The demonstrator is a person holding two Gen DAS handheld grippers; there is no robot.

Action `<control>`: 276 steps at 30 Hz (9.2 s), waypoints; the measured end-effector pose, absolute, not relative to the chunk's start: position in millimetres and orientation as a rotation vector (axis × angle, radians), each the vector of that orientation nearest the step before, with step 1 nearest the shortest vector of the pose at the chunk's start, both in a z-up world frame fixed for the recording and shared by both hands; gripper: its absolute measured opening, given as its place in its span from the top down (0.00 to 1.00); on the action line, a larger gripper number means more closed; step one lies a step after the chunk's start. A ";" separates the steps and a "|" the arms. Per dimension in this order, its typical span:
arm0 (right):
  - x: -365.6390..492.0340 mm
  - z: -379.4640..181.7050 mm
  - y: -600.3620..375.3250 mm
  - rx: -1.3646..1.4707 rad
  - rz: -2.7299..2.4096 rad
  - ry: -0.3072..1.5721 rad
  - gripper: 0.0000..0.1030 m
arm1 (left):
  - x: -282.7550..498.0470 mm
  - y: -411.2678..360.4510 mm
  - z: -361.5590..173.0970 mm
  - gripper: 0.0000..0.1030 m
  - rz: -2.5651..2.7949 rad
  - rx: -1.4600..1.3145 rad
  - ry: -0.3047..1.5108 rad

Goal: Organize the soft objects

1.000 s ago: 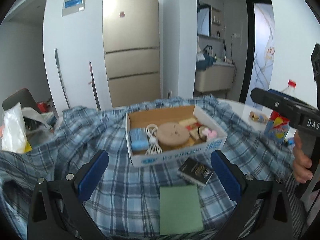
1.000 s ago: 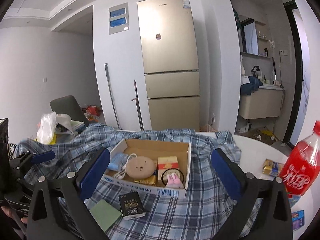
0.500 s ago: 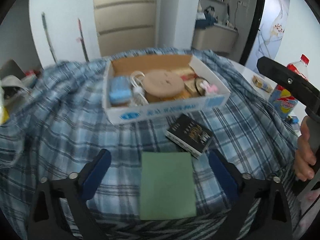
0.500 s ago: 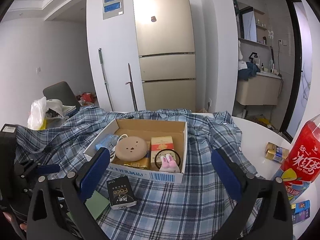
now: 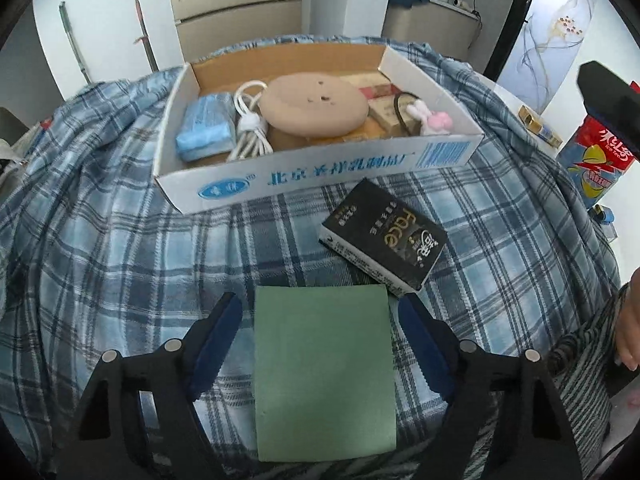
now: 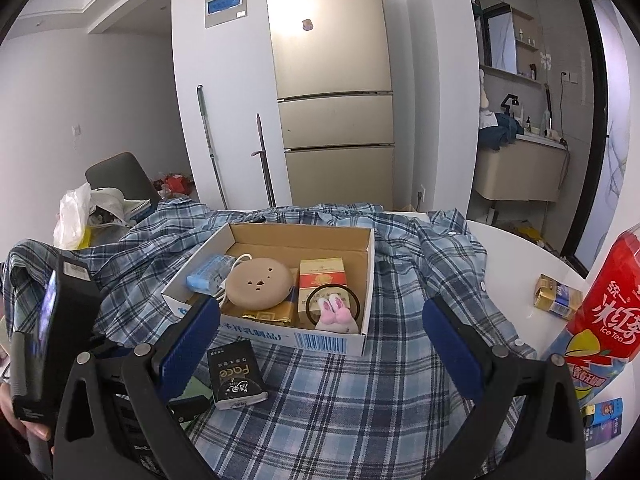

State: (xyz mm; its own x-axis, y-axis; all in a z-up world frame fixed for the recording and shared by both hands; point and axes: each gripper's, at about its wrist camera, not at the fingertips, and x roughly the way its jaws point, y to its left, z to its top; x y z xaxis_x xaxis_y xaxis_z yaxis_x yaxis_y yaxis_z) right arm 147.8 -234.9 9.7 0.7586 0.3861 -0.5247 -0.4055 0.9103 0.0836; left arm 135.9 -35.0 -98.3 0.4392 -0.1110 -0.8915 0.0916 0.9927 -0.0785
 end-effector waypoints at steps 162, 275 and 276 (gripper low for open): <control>252.7 -13.2 -190.3 -0.065 0.299 0.639 0.56 | 276.6 20.5 -42.7 0.21 0.093 -0.104 0.871; 91.4 20.4 -239.4 -0.019 0.325 0.141 0.00 | 14.7 8.8 4.3 0.00 0.073 -0.053 0.119; 91.7 20.2 -239.0 -0.020 0.324 0.142 0.00 | 13.8 9.7 4.2 0.00 0.075 -0.057 0.114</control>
